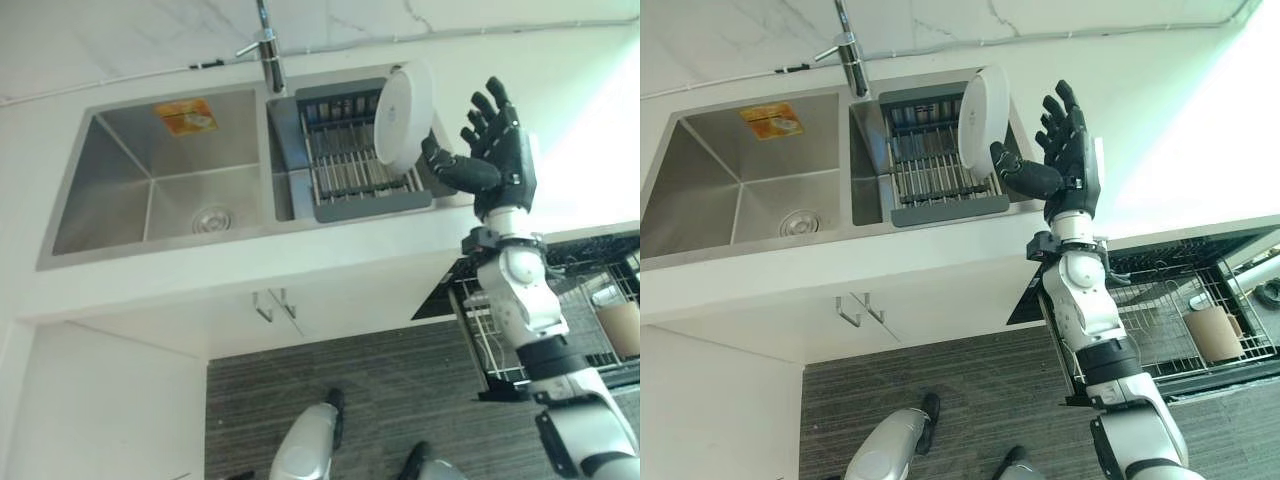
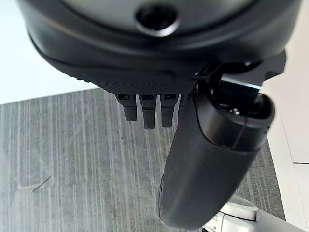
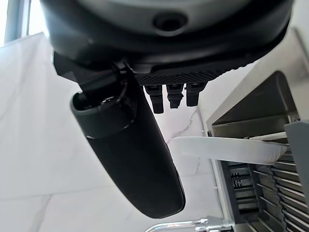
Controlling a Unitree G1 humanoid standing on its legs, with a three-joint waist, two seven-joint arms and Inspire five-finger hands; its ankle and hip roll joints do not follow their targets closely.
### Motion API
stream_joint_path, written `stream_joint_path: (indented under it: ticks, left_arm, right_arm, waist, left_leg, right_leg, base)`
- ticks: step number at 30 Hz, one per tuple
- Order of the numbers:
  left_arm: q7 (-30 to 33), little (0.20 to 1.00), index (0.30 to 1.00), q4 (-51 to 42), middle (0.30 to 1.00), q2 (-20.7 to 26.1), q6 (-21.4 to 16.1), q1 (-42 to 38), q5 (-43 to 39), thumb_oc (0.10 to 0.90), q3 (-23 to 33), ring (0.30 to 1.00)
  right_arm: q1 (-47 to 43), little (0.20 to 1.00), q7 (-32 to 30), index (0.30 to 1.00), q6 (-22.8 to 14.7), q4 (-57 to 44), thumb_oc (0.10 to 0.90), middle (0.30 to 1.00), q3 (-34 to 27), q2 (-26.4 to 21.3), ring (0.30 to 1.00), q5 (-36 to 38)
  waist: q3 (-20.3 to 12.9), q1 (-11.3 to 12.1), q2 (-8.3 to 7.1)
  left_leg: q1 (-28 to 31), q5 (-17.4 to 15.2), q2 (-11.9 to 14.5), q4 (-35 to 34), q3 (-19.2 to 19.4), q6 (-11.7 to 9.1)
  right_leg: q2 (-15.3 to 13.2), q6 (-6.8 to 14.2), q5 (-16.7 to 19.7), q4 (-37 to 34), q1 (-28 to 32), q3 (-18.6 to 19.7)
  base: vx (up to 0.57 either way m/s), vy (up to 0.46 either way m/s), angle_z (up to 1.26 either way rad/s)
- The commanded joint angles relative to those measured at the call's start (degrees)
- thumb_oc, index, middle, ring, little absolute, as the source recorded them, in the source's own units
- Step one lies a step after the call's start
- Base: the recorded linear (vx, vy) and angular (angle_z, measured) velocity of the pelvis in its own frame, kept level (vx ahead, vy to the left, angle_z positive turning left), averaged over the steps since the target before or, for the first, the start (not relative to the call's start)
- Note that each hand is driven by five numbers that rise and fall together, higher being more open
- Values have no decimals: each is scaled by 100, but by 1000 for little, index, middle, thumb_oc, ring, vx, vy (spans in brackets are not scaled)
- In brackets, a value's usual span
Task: Place the dishes in the dishwasher.
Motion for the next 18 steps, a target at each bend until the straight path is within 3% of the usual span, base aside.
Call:
stream_joint_path:
  ticks: [1,12,18]
  left_arm:
    - [-72,900,900,162,900,406,24,240,206,800,-223,900]
    - [-82,900,900,179,900,481,-34,326,271,800,-225,900]
    - [-89,900,900,212,900,496,-90,348,276,800,-283,900]
  right_arm:
    - [-834,900,33,900,-393,-338,800,900,-289,-348,900,169]
    - [-1168,900,-87,900,-143,209,800,900,-255,-527,900,228]
    - [-1357,900,-181,900,-185,583,800,900,-241,-622,900,296]
  waist:
    - [-264,53,21]
    - [-266,180,43]
    - [-262,216,65]
  left_leg:
    - [440,-428,299,-353,-232,-260]
    - [462,-397,276,-353,-344,-289]
    - [472,-385,256,-353,-388,-306]
  right_leg:
    - [-83,174,-80,-44,38,256]
    - [-112,192,-102,-44,161,175]
    - [-137,197,-102,-44,195,150]
  base:
    - [57,1,15]
    - [29,-3,8]
    - [0,0,0]
